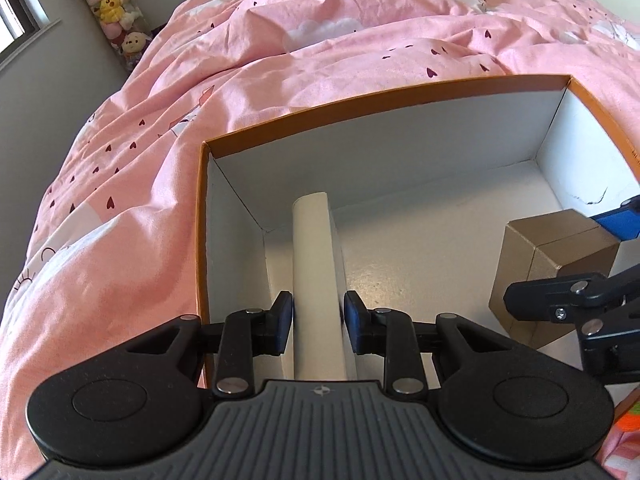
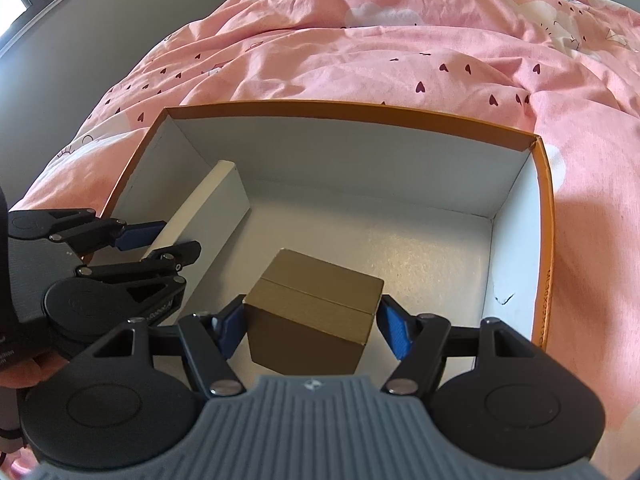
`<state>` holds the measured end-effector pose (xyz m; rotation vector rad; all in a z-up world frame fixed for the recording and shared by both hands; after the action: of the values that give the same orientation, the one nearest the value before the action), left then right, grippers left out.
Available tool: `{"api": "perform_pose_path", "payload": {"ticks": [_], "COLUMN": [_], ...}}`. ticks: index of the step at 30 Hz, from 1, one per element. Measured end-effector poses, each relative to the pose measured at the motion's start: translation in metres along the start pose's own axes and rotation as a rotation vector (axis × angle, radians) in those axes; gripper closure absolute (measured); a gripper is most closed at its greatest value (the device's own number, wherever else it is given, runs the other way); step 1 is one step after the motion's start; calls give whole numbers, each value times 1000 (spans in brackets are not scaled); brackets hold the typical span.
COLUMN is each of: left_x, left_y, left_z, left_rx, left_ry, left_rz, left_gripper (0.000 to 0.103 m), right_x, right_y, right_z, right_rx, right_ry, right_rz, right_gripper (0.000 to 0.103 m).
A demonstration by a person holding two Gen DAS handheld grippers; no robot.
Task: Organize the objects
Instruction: 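Lower the cream box into the orange box and open the left tool while the right tool carries the cube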
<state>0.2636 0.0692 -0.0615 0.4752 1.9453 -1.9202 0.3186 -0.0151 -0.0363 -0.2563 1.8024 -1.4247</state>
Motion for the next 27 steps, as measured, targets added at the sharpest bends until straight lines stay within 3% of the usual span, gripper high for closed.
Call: {"api": "perform_pose_path", "payload": {"ticks": [5,10,15,18,21,24,27], "left_x": [-3,-8,-15,-17,-15,-14,-14], "left_y": [-4,-9,-10,-7,-3,-2,1], "left_z": [-11,-24,-32,-29,-27,-28,-24], "left_rx": [187,264,266,226,192,167,161], "left_ry": [-82,-131,-118,-82,-60,-54,-30], "left_rz": [-27,-32,-83,-110,-131,-141,-165], "left_gripper": [72,72,72,72,81,81,88], "right_x": [-1,0,1,1,1,2,3], "right_y": [1,-1,0,1,2,2,6], "right_z": [1,2,6,8,10,13,15], "right_rx": [-6,-18,-29,-37,-46,-54,-52], "right_ry": [2,0,-1,1,8,14,7], "right_rz": [-1,7,6,4,5,6,-1], "right_gripper": [33,33,33,33,33,33,33]}}
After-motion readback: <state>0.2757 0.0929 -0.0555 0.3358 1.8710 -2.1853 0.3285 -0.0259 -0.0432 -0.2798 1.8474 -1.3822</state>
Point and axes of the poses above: each gripper's, at about its wrist camera, not at the fingertips, and y roughly the way its jaws point, z to its right, x to its underside, the point moved 2 cm from there along y, roughly the way its jaws point, and after that the axes turned 12 degrees about x, right-handed, at the moved point
